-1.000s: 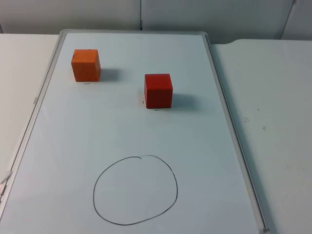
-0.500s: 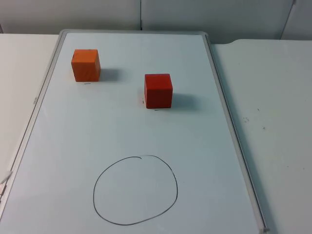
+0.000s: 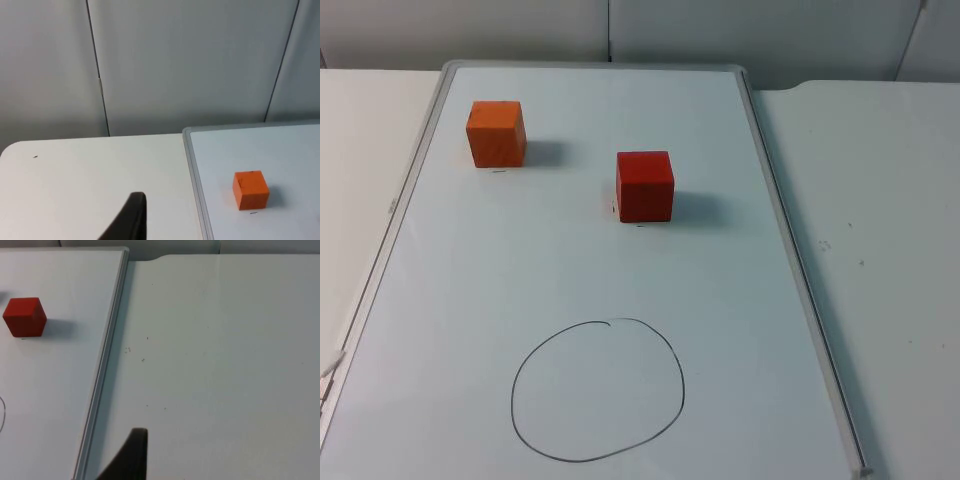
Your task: Pick up one cube with the left hand and another cube with the right hand. First place the cube in the right hand at the target position, then stack the cube in the left hand on top.
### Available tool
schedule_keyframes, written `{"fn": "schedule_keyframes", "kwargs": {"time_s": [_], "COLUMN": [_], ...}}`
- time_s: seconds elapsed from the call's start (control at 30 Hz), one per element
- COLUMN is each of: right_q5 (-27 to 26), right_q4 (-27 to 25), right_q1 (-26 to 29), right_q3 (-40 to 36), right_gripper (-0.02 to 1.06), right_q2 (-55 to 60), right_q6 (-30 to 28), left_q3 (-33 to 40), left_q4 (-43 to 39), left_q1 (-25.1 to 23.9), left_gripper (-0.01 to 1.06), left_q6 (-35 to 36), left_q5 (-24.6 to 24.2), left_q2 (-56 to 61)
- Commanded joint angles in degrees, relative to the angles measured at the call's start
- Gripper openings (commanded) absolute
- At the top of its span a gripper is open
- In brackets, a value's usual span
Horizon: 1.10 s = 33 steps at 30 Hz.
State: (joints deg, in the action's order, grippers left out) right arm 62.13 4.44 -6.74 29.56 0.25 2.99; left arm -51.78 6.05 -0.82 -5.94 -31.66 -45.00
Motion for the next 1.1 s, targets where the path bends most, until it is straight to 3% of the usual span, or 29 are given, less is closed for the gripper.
{"fn": "schedule_keyframes", "kwargs": {"time_s": [0.0,0.3,0.53,0.7,0.97,1.07], "right_q5": [-0.34,-0.34,-0.34,-0.34,-0.34,-0.34], "right_q4": [-0.24,-0.24,-0.24,-0.24,-0.24,-0.24], "right_q1": [0.40,0.40,0.40,0.40,0.40,0.40], "right_q3": [-0.37,-0.37,-0.37,-0.37,-0.37,-0.37], "right_gripper": [1.05,1.05,1.05,1.05,1.05,1.05], "right_q2": [-0.25,-0.25,-0.25,-0.25,-0.25,-0.25], "right_q6": [-0.38,-0.38,-0.38,-0.21,-0.21,-0.21], "left_q3": [-1.43,-10.23,-17.20,-21.07,-27.20,-29.58], "left_q4": [1.33,5.52,18.93,19.72,19.30,18.86], "left_q1": [-0.18,-0.03,-0.03,3.46,8.87,10.01], "left_gripper": [1.05,1.05,1.05,1.05,1.05,1.05], "left_q6": [-0.82,-6.30,-19.23,-22.38,-20.89,-17.37], "left_q5": [1.99,4.06,3.77,3.77,6.43,8.61], "left_q2": [-3.16,-19.84,-32.50,-40.31,-52.74,-59.00]}}
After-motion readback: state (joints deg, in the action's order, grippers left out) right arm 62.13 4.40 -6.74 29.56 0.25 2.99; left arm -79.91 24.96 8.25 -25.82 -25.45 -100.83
